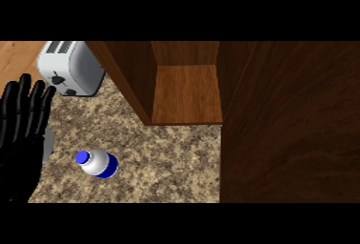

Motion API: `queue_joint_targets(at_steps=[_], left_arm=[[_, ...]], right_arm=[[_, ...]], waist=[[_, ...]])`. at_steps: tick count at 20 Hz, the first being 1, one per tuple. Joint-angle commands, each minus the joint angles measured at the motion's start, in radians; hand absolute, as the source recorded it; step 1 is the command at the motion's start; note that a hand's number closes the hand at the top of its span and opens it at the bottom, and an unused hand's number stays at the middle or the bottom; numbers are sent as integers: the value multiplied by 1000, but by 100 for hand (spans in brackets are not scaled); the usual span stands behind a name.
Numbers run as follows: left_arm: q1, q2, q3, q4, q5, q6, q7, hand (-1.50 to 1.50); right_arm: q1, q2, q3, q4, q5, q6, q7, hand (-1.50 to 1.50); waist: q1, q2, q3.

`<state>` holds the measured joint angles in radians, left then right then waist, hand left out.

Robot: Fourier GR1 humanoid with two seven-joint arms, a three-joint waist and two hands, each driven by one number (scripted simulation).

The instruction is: Pick up the bottled water, place it into the cabinet and close the cabinet

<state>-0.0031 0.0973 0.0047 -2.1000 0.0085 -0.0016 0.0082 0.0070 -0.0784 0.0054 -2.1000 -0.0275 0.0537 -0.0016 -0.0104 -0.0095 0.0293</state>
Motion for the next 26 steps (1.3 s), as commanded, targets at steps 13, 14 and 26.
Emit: queue_joint_targets(at_steps=[13, 14, 26], left_arm=[[65, 283, 207, 137, 720, -446, 172, -150], [73, 261, 206, 94, 727, -425, 171, -150], [164, 310, 312, 234, 639, -550, 160, -150]], right_arm=[[337, -30, 133, -321, -176, 154, 130, -150], [394, -14, 168, -362, -152, 143, 142, -150], [648, -27, 262, -511, -103, 182, 50, -150]], waist=[[2, 5, -29], [3, 5, -29], [-7, 5, -29]])
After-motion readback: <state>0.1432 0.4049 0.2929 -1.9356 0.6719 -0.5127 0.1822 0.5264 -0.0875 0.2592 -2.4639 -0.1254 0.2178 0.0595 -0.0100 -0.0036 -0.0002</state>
